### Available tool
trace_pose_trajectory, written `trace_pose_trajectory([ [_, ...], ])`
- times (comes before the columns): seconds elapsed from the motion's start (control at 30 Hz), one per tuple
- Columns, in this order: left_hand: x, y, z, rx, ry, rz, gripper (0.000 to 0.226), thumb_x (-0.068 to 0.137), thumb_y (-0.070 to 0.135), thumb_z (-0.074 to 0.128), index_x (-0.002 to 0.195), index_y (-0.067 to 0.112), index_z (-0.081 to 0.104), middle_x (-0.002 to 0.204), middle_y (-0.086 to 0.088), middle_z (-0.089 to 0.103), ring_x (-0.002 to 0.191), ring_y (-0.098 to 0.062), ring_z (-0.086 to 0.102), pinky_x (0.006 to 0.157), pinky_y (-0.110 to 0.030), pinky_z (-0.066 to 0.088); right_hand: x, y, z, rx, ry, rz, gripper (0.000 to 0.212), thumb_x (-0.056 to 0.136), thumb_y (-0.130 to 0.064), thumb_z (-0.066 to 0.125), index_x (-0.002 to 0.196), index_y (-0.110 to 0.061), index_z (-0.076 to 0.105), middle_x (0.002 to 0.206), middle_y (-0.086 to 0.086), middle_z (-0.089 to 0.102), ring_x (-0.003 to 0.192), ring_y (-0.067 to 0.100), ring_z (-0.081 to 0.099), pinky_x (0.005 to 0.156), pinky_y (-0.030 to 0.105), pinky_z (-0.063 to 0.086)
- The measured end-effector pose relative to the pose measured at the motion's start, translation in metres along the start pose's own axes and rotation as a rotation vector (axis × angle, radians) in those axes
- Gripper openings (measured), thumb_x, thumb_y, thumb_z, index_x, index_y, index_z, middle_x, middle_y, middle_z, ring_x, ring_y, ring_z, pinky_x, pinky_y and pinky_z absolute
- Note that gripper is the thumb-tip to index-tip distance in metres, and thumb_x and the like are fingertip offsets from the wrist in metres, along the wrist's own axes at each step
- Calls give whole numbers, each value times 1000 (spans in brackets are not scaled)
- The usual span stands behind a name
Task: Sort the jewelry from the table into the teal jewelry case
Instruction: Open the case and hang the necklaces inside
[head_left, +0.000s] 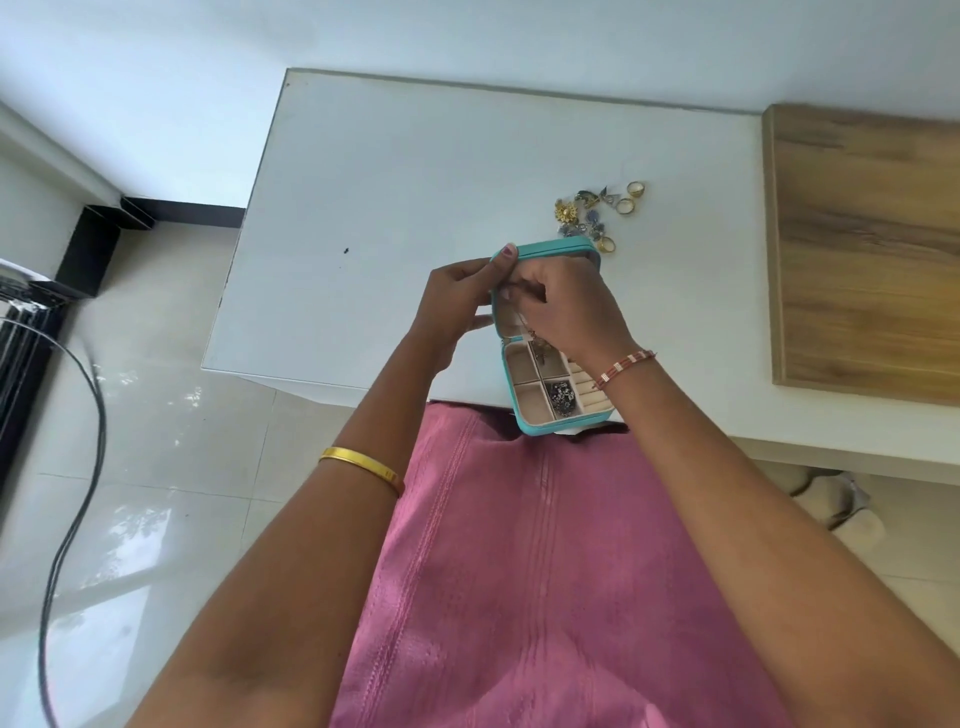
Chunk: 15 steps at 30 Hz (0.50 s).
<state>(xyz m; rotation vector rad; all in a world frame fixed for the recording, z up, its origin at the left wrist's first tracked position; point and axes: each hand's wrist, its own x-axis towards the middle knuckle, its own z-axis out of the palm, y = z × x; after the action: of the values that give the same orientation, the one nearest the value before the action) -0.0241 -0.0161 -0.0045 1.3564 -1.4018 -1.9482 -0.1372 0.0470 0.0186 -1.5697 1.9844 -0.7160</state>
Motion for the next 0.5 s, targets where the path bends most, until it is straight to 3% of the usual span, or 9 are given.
trace_pose_trajectory([
  [0.1,0,0,0,-24,18,-11,27,88,40,59,90,16,71,81,0,68,78,-14,63,72,-28,52,0,4,10,-16,124,-65,17,87,-15,57,93,-11,73,81,9,71,72,22,62,60,28,47],
  [0.27,1,2,0,-25,33,-22,25,88,41,60,86,18,71,82,1,68,81,-17,63,82,-36,53,0,11,21,-129,359,-130,17,84,-13,58,73,-6,69,62,10,61,59,26,56,50,26,41],
  [0.5,-1,2,1,-32,32,-21,23,88,40,59,86,20,71,83,1,68,81,-15,63,79,-33,53,-3,11,21,-162,402,-137,14,85,-13,59,81,-6,70,69,10,67,63,26,61,55,25,44],
])
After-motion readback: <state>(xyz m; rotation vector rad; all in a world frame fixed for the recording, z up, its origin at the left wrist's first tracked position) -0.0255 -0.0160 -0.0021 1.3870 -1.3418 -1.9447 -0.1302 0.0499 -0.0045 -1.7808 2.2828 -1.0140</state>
